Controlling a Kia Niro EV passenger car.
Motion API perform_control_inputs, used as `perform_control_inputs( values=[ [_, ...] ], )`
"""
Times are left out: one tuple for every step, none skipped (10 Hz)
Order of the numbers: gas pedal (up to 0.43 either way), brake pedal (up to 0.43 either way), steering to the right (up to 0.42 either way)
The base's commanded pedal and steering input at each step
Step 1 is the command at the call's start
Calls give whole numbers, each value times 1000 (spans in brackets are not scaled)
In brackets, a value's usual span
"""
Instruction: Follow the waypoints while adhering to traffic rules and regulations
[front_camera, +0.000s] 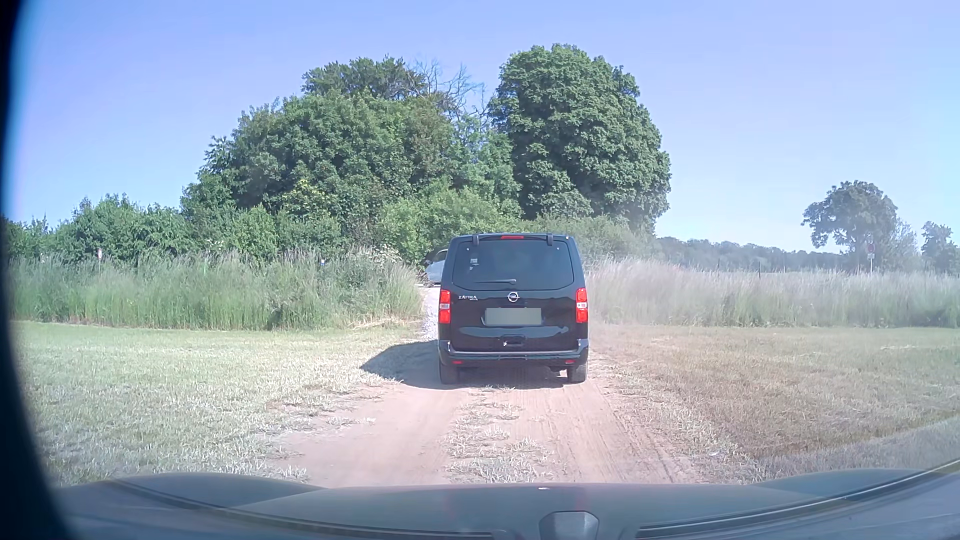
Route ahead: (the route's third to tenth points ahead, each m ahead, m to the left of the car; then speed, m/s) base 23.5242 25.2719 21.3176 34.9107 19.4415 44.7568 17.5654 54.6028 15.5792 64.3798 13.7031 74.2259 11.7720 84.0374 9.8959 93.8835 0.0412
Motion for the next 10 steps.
perform_control_inputs(
  values=[
    [0,189,-13],
    [0,195,-12],
    [0,195,-12],
    [0,201,-12],
    [0,207,-12],
    [0,213,-12],
    [0,213,-13],
    [0,213,-12],
    [0,165,-13],
    [0,6,-12]
  ],
)
